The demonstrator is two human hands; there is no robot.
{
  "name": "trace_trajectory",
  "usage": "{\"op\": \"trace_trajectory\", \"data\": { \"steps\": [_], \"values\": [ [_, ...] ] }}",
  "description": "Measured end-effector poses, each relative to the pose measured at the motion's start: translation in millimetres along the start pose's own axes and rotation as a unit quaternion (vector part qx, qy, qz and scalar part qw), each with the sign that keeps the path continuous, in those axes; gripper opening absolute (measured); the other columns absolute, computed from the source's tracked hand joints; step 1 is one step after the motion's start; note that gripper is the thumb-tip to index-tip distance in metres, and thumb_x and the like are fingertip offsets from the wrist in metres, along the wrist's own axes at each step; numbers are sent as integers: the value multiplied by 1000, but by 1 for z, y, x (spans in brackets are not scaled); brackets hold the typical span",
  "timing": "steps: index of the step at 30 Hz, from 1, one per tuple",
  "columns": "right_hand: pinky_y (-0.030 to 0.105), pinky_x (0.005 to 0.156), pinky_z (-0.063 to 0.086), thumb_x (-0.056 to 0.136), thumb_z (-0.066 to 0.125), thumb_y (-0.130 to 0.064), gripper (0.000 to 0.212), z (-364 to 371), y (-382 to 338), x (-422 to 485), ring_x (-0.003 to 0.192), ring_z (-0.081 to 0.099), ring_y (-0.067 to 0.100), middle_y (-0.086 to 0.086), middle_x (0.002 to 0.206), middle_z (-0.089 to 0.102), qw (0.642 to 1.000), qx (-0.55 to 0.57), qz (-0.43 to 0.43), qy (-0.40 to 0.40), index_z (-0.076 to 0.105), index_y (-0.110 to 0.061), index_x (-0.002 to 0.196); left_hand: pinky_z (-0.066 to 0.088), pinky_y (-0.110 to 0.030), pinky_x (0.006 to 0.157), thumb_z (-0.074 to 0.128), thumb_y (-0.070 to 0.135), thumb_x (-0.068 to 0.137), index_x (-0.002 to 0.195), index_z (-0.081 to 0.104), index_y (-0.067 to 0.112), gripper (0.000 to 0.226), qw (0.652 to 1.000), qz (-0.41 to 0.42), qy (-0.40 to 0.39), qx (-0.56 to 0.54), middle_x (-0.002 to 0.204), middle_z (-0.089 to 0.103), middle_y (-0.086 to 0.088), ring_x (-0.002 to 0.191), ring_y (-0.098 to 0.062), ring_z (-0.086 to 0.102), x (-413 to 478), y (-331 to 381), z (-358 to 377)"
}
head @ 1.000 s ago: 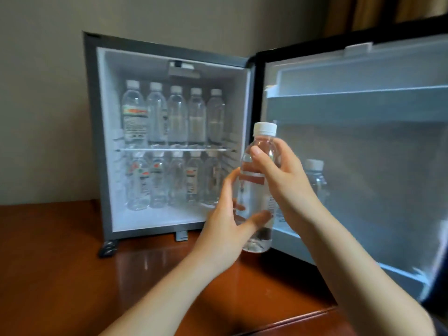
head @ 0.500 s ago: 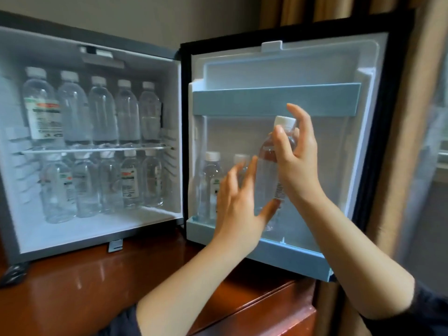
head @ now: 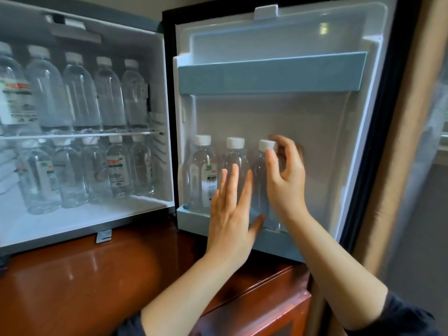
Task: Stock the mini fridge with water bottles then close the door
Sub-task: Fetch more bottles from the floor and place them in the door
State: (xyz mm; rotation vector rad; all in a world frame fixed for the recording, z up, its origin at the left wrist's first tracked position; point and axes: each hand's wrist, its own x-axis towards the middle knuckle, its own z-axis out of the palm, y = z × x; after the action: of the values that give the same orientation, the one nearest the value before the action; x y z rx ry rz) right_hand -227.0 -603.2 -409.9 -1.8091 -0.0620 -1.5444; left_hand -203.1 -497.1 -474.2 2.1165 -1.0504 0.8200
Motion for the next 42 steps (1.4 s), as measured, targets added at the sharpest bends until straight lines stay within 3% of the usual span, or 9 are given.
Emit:
{"op": "trace_trajectory", "data": {
  "steps": [5,10,14,17,22,27,32,37,42],
  "values": [
    [3,91,33,92,48,-5,30,4,-5,-9,101,44,-10,6,116,47,998,-36,-29,42,55,-3,121,2,-35,117,46,36,93,147,-7,25,76,1000,13,-11,-24,153,-21,11,140,-7,-26,-8,-2,-3],
    [18,103,35,89,52,-2,28,7,-14,-29,116,44,17,13,120,51,990,-72,-114,36,60,-1,116,11,-34,119,48,28,92,148,17,23,65,997,25,-6,-75,151,-2,16,141,1,-8,-19,-10,-28],
    [16,100,36,89,50,-11,24,20,-30,-47,110,50,20,8,113,54,988,-38,-144,-33,65,-2,106,10,-17,114,36,41,87,143,35,18,60,998,9,38,-53,149,19,15,140,3,10,-31,-33,-60],
    [16,90,42,90,51,-11,19,41,-45,-62,102,53,9,-2,108,52,988,22,-121,-96,65,-5,101,16,-6,107,37,42,88,136,44,19,54,998,-31,27,-56,141,38,11,127,10,26,-45,-55,-94],
    [8,70,40,91,54,-9,12,85,-74,-99,82,54,-1,-3,95,56,965,99,-80,-230,66,-9,91,44,-9,83,46,34,86,113,62,22,33,991,-115,25,-61,96,65,13,93,4,58,-93,-92,-153],
    [21,72,46,89,53,-18,14,136,-112,-150,79,57,9,-5,89,62,913,154,-79,-368,66,-15,90,44,-5,75,53,25,91,103,65,26,17,975,-219,21,15,89,68,13,87,2,61,-164,-125,-215],
    [18,72,46,89,50,-23,13,183,-164,-208,81,58,7,-7,93,61,839,208,-101,-493,63,-25,90,48,-14,72,54,22,90,96,65,24,13,944,-316,31,94,84,68,11,80,-2,63,-242,-140,-280],
    [29,82,48,89,56,-16,11,224,-228,-277,90,59,11,-7,96,60,765,250,-139,-576,65,-23,92,48,-24,73,46,46,81,94,65,23,32,889,-431,57,144,82,69,6,78,-6,62,-329,-137,-340],
    [33,81,48,90,57,-20,11,245,-309,-356,88,58,14,-5,98,59,677,277,-194,-654,65,-23,96,47,-31,74,53,30,91,101,65,19,20,807,-550,74,204,87,69,1,81,-13,62,-426,-123,-388]
  ]
}}
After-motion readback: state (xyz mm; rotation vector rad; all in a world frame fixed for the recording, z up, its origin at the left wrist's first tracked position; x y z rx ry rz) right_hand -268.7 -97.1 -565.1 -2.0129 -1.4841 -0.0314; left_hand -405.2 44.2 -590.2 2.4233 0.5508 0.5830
